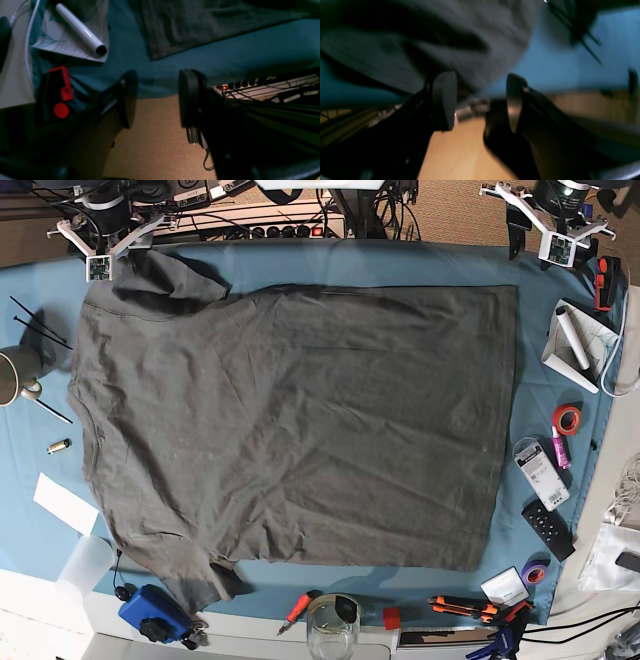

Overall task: Fold the T-shirt properly
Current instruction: 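Move both grippers down toward the shirt's shoulder corners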

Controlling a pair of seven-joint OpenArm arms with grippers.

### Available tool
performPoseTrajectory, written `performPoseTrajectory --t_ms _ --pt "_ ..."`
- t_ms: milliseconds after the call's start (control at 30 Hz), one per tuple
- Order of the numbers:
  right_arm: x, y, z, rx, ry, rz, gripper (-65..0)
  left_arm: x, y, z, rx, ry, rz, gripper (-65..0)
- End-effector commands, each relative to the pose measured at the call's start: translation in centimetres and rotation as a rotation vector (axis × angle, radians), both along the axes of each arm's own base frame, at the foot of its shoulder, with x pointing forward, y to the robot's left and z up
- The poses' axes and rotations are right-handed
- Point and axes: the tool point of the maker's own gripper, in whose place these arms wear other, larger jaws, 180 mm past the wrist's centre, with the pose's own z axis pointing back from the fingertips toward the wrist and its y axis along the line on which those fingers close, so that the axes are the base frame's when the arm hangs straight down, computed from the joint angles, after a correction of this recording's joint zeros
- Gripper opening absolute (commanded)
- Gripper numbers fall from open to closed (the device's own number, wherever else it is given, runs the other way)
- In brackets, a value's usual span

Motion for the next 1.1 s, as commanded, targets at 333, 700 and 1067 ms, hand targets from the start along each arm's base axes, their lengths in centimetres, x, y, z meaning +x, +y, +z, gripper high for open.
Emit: performPoseTrajectory --t_ms 333,700,1067 --pt "2.6 -1.7 1.8 0.016 -0.095 -0.096 -33.0 0.1 -0.1 0.7 0.0 -0.021 -0.007 -37.9" --pt "3.0 -4.6 9.7 0.314 -0.308 0.001 -37.0 0.2 -0.1 0.7 -0.001 -0.023 -0.007 -37.9" --pt "-0.2 -7.3 5.5 0.533 -0.286 -0.151 -38.0 0.3 -0.6 0.6 -0.056 -0.01 0.011 -37.9"
